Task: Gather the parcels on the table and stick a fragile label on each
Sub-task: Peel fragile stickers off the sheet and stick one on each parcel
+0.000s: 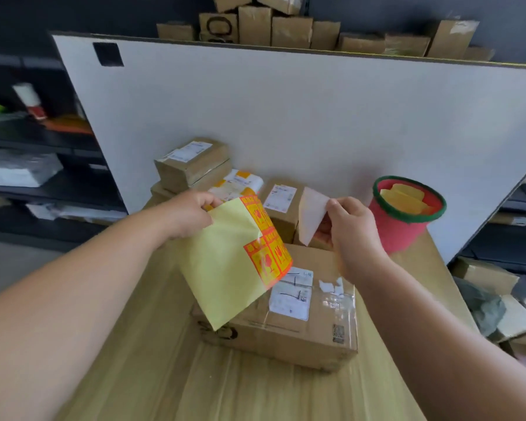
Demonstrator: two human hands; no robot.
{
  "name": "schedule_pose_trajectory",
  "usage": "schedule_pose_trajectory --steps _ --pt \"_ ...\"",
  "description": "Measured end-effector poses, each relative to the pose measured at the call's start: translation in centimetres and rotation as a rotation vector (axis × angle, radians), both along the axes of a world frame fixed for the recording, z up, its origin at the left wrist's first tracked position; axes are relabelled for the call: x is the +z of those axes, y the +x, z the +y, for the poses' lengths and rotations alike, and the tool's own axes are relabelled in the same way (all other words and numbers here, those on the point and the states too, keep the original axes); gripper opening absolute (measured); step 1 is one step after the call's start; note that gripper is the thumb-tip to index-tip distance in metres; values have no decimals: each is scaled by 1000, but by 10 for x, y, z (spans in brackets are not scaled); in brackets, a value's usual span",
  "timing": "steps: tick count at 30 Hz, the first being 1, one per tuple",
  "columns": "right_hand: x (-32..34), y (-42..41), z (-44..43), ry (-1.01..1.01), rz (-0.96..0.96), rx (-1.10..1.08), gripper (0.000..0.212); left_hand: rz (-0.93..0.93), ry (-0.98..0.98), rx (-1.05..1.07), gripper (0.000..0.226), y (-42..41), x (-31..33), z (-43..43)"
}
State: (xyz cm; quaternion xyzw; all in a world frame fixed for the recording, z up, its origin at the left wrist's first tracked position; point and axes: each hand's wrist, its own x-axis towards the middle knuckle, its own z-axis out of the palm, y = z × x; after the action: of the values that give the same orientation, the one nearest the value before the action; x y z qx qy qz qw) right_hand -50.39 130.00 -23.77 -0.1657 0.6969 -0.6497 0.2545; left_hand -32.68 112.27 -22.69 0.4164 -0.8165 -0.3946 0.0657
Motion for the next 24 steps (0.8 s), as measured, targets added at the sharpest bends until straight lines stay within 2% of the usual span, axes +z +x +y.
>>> schedule_pose_trajectory --steps 8,14,24 --pt "-36 81 -82 122 -21 98 21 -155 69 77 31 91 -57 -92" --pt "-61 127 -133 199 -9 103 22 -223 63 124 41 139 -99 -152" --pt "-89 159 -178 358 22 124 21 -293 148 154 38 169 -178 -186"
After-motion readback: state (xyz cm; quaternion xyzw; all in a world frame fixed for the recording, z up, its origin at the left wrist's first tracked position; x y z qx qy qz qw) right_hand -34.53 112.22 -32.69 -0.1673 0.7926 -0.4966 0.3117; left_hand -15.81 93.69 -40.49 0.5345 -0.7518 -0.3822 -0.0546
